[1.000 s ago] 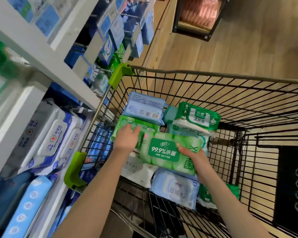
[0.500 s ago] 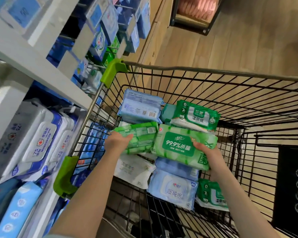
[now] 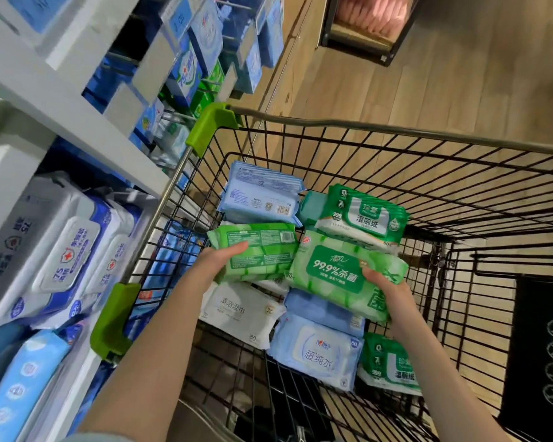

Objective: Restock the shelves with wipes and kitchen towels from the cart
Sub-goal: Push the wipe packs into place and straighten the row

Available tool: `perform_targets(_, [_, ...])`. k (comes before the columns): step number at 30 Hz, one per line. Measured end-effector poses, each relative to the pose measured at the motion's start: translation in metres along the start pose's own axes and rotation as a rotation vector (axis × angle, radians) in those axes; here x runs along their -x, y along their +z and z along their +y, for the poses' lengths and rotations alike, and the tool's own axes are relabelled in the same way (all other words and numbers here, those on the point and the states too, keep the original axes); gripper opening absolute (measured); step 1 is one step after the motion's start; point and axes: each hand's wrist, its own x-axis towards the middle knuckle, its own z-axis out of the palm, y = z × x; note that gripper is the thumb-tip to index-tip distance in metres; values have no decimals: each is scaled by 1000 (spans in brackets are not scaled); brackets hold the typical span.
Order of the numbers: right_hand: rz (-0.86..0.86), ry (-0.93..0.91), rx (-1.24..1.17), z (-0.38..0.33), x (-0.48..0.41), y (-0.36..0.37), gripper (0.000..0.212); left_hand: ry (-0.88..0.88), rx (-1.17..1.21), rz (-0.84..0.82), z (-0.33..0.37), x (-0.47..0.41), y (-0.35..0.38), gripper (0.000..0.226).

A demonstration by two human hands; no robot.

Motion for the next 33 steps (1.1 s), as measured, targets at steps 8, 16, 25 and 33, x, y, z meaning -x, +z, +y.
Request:
perform_targets(8, [2,-38,1,-4,7,-3,43,83,20,135,3,12,19,75])
perform_targets(16, [-46,-161,73,-25,33,4,41,257,-142,345,13,69,27,90])
perform_targets(25, [-151,-294,131,-55,104,29,67,462,-290,613,16,178,0,74])
perform_targets(33, [-132,-418,168,-43,162,41,107,600,-210,794,-27,272,-34,75])
